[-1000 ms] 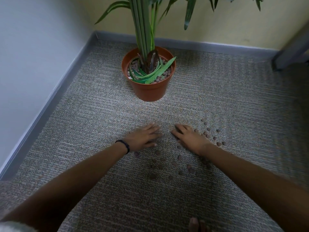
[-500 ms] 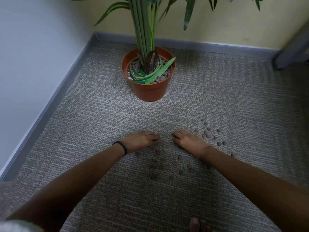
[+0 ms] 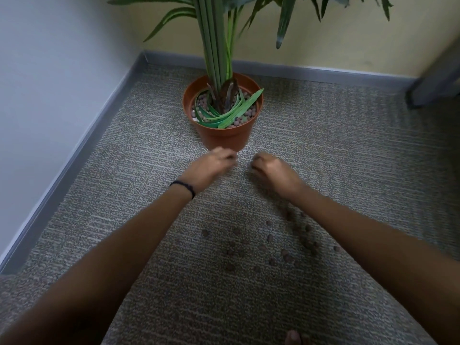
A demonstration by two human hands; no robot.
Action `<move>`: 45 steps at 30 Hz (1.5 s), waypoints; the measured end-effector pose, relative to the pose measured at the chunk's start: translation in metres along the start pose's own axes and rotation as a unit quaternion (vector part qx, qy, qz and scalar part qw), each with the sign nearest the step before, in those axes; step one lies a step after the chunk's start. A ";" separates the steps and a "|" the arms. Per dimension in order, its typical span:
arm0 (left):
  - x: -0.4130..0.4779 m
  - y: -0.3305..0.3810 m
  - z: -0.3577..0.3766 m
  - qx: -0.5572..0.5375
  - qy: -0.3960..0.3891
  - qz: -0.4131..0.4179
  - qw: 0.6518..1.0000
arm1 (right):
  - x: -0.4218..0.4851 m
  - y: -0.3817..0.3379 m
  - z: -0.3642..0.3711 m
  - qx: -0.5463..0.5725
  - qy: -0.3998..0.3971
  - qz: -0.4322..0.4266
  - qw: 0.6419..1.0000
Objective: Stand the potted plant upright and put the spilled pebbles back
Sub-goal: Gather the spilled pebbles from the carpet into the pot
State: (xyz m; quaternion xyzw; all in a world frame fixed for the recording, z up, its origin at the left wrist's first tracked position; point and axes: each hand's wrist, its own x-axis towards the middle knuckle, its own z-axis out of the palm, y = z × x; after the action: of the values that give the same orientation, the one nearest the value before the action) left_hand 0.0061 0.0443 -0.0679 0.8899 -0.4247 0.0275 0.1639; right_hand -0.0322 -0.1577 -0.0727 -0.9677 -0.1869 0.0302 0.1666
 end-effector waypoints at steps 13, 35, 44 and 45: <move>0.059 -0.006 -0.045 -0.071 0.168 -0.141 0.973 | 0.086 -0.014 -0.067 -0.005 0.126 0.022 0.992; 0.035 0.019 0.018 0.097 0.017 0.088 0.991 | -0.019 0.062 -0.019 0.065 -0.004 0.167 0.984; 0.010 0.005 0.064 0.110 -0.239 -0.115 0.958 | -0.084 0.068 0.040 0.009 -0.198 0.247 0.949; 0.008 0.002 0.067 0.113 -0.248 -0.135 0.953 | -0.087 0.066 0.042 0.018 -0.190 0.244 0.951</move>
State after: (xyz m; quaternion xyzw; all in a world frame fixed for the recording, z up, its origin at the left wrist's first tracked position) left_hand 0.0034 0.0159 -0.1289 0.9303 -0.3224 -0.1687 -0.0464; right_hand -0.0952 -0.2343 -0.1346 -0.9568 0.0278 0.2570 0.1330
